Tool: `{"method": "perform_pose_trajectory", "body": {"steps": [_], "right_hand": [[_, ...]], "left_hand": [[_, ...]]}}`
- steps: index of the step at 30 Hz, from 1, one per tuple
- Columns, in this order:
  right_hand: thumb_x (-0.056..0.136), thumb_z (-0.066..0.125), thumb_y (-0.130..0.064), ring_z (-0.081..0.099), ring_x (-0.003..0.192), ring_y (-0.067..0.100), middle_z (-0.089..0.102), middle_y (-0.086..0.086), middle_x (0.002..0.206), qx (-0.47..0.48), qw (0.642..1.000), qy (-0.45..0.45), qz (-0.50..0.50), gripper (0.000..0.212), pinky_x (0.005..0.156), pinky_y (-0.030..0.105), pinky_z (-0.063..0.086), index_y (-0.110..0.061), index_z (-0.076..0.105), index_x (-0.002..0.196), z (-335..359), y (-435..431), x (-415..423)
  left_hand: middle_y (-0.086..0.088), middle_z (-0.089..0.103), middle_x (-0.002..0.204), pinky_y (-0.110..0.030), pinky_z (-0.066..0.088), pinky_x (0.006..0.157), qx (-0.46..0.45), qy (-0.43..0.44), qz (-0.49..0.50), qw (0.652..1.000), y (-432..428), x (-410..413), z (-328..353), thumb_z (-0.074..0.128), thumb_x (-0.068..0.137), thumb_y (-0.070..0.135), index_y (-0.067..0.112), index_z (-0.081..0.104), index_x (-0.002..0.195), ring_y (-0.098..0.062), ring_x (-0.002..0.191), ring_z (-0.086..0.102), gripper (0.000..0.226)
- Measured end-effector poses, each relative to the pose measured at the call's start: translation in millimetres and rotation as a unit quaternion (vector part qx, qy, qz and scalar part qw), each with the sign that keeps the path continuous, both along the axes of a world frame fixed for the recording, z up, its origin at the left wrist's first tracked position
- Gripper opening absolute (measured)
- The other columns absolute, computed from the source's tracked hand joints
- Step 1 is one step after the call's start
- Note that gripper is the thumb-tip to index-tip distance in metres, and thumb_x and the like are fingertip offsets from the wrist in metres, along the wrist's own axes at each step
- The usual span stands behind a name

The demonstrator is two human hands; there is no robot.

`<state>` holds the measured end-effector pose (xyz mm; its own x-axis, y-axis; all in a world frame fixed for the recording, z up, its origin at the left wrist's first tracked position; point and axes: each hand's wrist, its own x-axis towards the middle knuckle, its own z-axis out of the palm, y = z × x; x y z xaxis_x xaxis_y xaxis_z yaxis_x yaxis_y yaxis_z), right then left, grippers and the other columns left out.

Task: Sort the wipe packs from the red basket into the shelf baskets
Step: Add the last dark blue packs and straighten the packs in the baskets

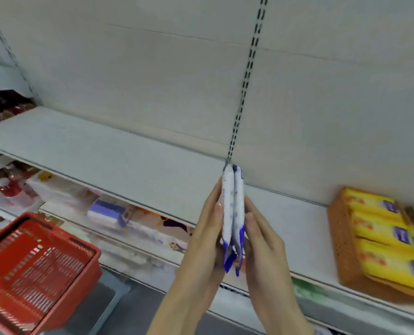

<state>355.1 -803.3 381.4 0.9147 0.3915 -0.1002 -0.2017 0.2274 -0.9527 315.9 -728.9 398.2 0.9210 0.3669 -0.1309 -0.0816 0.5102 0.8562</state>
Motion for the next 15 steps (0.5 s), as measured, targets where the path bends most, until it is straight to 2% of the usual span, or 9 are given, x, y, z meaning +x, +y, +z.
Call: {"method": "perform_pose_trajectory", "body": {"steps": [2,3,5,7,9,12,15], "right_hand": [[0.084,0.06,-0.035,0.061,0.113,0.011,0.065,-0.008,0.124,0.05,0.999,0.0,-0.019,0.037,0.08,0.021,0.054,-0.031,0.066,0.12,11,-12,4],[0.081,0.059,-0.032,0.062,0.114,0.011,0.065,-0.008,0.124,0.076,0.996,0.008,-0.034,0.04,0.082,0.021,0.054,-0.028,0.064,0.121,17,-18,6],[0.072,0.07,-0.04,0.063,0.114,0.015,0.065,-0.005,0.124,0.111,0.991,0.016,-0.068,0.05,0.084,0.027,0.055,-0.03,0.064,0.121,22,-29,10],[0.057,0.084,-0.046,0.063,0.114,0.021,0.065,-0.002,0.125,0.136,0.984,0.015,-0.115,0.07,0.086,0.035,0.056,-0.036,0.062,0.122,24,-41,13],[0.054,0.087,-0.034,0.064,0.111,0.024,0.066,0.001,0.121,0.152,0.971,0.026,-0.183,0.079,0.081,0.039,0.057,-0.037,0.056,0.127,27,-60,17],[0.055,0.077,-0.02,0.069,0.099,0.023,0.071,0.003,0.109,0.134,0.956,0.033,-0.259,0.079,0.069,0.036,0.059,-0.031,0.05,0.129,35,-100,23],[0.062,0.074,-0.018,0.071,0.093,0.02,0.073,0.001,0.104,0.07,0.947,0.027,-0.311,0.063,0.063,0.033,0.059,-0.027,0.057,0.121,43,-151,24]], "left_hand": [[0.015,0.064,0.125,-0.028,0.055,0.088,-0.024,-0.01,-0.047,0.999,-5,9,-2,0.049,0.079,0.047,0.035,0.053,0.131,-0.001,0.109,0.063,0.053],[0.013,0.063,0.127,-0.036,0.051,0.095,-0.009,-0.019,-0.074,0.997,-9,12,6,0.05,0.081,0.043,0.037,0.053,0.131,-0.006,0.114,0.061,0.05],[0.011,0.066,0.122,-0.041,0.047,0.098,0.022,-0.026,-0.112,0.993,-17,23,13,0.053,0.081,0.038,0.041,0.049,0.132,-0.012,0.114,0.062,0.051],[0.007,0.07,0.113,-0.041,0.052,0.091,0.029,-0.023,-0.142,0.989,-22,36,14,0.061,0.073,0.037,0.043,0.045,0.135,-0.016,0.108,0.066,0.064],[0.0,0.073,0.105,-0.038,0.058,0.078,0.024,0.002,-0.168,0.986,-29,50,17,0.071,0.062,0.034,0.039,0.047,0.133,-0.021,0.096,0.07,0.075],[-0.006,0.075,0.099,-0.03,0.058,0.06,0.056,0.028,-0.202,0.977,-44,69,15,0.088,0.054,0.019,0.022,0.06,0.117,-0.021,0.081,0.073,0.069],[-0.008,0.075,0.094,-0.031,0.059,0.056,0.077,0.047,-0.224,0.97,-71,85,15,0.08,0.053,0.026,0.014,0.064,0.106,-0.021,0.079,0.073,0.057]]}}
